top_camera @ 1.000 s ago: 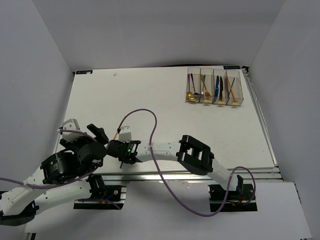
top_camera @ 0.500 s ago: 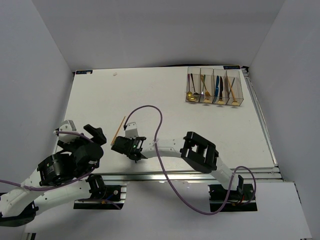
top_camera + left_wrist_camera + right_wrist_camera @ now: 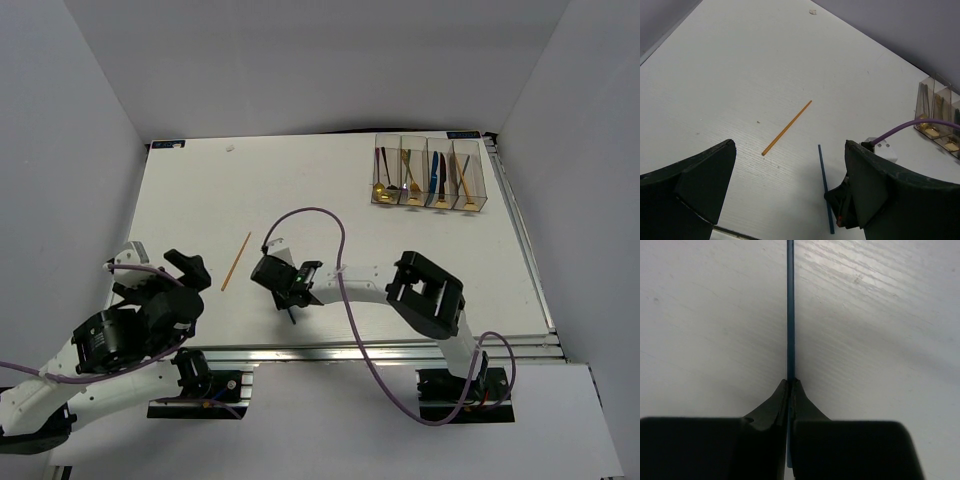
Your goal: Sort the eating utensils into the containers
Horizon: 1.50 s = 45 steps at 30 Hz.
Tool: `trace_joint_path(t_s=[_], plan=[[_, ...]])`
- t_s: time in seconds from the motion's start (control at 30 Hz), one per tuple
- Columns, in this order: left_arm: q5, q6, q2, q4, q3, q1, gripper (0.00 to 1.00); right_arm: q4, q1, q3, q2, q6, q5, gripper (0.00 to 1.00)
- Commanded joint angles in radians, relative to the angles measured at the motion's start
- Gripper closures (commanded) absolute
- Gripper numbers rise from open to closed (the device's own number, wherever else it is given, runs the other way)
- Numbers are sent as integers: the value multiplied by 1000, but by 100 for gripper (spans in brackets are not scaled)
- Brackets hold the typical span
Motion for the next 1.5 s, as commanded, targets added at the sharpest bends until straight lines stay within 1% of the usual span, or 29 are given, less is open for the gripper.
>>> trace_joint_path(t_s=[0.0,0.07,0.1,0.13,0.23,0.27,0.33,0.37,0.4,0.43,0.5,0.53,0.6,0.63,0.67,0.7,0.73,0.77,0.8,0.83,0.87,0.97,1.07,1.17,1.33,1.37,1.4,1.43,1.47], plan=[[-36,-26,-9,2,22,-1,2,-207,-35,-101,-38,-86,-67,100],[-36,-24,-11,2,19,-1,2,-184,-93,-132,-128,-125,-45,100],[-36,-24,-9,3,20,-1,2,-178,-124,-146,-204,-138,-37,100],[-35,-22,-8,3,20,-1,2,-185,-197,-160,-234,-163,-28,100],[-33,-15,1,8,19,-1,2,-202,-311,-175,-330,-221,-17,100],[-32,-13,6,11,17,-1,2,-204,-391,-180,-355,-264,-7,100],[-30,-7,18,16,17,-1,2,-207,-484,-187,-418,-301,0,100],[-29,-4,23,17,17,-1,2,-195,-584,-184,-438,-348,-3,100],[-29,-1,30,20,17,-1,2,-184,-635,-175,-468,-373,-5,100],[-29,4,34,23,17,-1,2,-170,-739,-168,-475,-398,-5,100],[-22,10,41,31,16,-1,2,-126,-851,-137,-461,-460,0,100],[-21,22,44,35,14,-1,2,-116,-959,-85,-441,-476,0,100],[-12,31,49,48,11,-1,2,-99,-1052,-13,-348,-500,29,100],[-10,43,47,54,10,-1,2,-109,-1089,88,-308,-510,36,100],[-4,53,49,68,9,-1,2,-131,-1158,156,-259,-516,24,100],[2,62,50,74,5,-1,2,-157,-1184,226,-161,-522,30,100],[4,74,52,80,3,-1,2,-202,-1216,363,-116,-527,30,100],[8,80,55,88,3,-1,2,-217,-1249,427,-28,-534,-6,100],[10,85,57,92,2,-1,2,-240,-1261,495,17,-534,-14,100],[13,93,61,95,2,-1,2,-282,-1278,618,59,-531,-19,100],[14,97,70,100,3,-1,2,-294,-1281,673,134,-536,-38,100],[17,102,93,104,2,-1,2,-305,-1283,800,238,-560,-29,100],[22,113,109,111,0,-1,2,-250,-1290,782,271,-591,3,100],[24,117,109,115,-1,-1,2,-201,-1306,748,283,-606,-31,100],[27,131,106,126,-3,-1,2,-199,-1309,753,294,-599,-115,100],[25,131,106,124,-3,-1,2,-198,-1307,750,288,-594,-126,90],[25,131,107,124,-3,-1,2,-196,-1307,735,282,-591,-135,83],[25,131,109,124,-3,-1,2,-199,-1307,732,272,-590,-144,68],[27,131,109,124,-3,-1,2,-204,-1307,728,269,-590,-146,61]])
